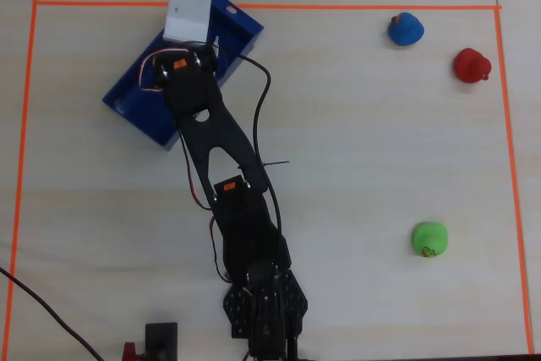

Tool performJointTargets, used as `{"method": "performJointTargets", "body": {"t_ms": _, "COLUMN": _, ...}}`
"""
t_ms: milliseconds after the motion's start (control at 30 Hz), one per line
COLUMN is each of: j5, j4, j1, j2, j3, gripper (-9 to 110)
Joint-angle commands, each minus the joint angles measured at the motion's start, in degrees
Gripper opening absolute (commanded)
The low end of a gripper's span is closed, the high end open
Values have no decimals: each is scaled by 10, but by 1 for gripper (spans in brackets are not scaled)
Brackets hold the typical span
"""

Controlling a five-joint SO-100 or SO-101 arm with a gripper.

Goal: Grasp yellow duck and put it into box.

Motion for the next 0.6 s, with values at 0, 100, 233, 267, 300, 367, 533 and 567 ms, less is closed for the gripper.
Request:
{"method": "performJointTargets", "body": {"t_ms": 0, "j5": -20, "j4": -40, "j1": 24, "j2": 35, "j3": 6, "gripper": 16}}
{"method": "performJointTargets", "body": {"t_ms": 100, "j5": -35, "j4": -65, "j1": 35, "j2": 53, "j3": 18, "gripper": 17}}
{"method": "performJointTargets", "body": {"t_ms": 233, "j5": -36, "j4": -81, "j1": 55, "j2": 112, "j3": 40, "gripper": 14}}
{"method": "performJointTargets", "body": {"t_ms": 267, "j5": -36, "j4": -88, "j1": 63, "j2": 140, "j3": 54, "gripper": 13}}
{"method": "performJointTargets", "body": {"t_ms": 300, "j5": -38, "j4": -93, "j1": 72, "j2": 173, "j3": 72, "gripper": 11}}
{"method": "performJointTargets", "body": {"t_ms": 367, "j5": -37, "j4": -94, "j1": 93, "j2": 244, "j3": 114, "gripper": 7}}
{"method": "performJointTargets", "body": {"t_ms": 533, "j5": -40, "j4": -104, "j1": 144, "j2": 479, "j3": 341, "gripper": 0}}
{"method": "performJointTargets", "body": {"t_ms": 567, "j5": -44, "j4": -103, "j1": 152, "j2": 528, "j3": 401, "gripper": 0}}
